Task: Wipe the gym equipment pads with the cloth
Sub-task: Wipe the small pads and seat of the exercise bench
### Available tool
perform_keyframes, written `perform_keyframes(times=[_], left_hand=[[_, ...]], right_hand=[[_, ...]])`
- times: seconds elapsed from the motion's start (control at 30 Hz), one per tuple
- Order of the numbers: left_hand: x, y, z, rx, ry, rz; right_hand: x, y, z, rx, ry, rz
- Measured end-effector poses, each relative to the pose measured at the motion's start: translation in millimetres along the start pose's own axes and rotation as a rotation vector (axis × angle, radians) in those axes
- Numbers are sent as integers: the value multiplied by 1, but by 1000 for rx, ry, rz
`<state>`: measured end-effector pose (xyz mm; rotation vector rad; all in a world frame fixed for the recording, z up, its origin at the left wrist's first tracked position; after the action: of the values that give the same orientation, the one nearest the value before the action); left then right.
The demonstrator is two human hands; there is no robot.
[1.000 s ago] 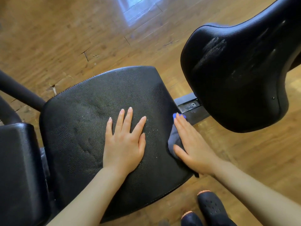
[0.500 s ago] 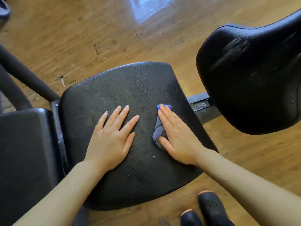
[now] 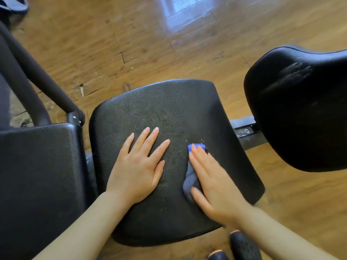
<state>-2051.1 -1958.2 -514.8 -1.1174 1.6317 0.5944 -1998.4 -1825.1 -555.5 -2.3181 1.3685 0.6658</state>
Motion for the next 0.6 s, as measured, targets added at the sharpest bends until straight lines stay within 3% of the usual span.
perform_keyframes(times=[0.1, 0.3, 0.47, 0.6], left_hand=[[0, 0, 2, -1, 2, -10], [0, 3, 1, 0, 8, -3], [0, 1, 2, 2, 4, -8], [0, 2, 1, 0, -1, -3]], right_hand=[[7, -21, -8, -30, -30, -22], [-8, 53, -7, 1, 19, 60], [-5, 9, -10, 10, -25, 3], [-8, 37, -5, 8, -23, 1]])
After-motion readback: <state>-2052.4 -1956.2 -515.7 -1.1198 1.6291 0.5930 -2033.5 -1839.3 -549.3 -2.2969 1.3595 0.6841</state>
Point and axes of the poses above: each hand's wrist, its own y-axis towards the middle knuckle, its own x-axis out of the palm, z = x × y, the point moved 10 cm from there along y, towards the middle knuckle, and after that the axes turned 15 degrees about y, right-handed, at the moved point
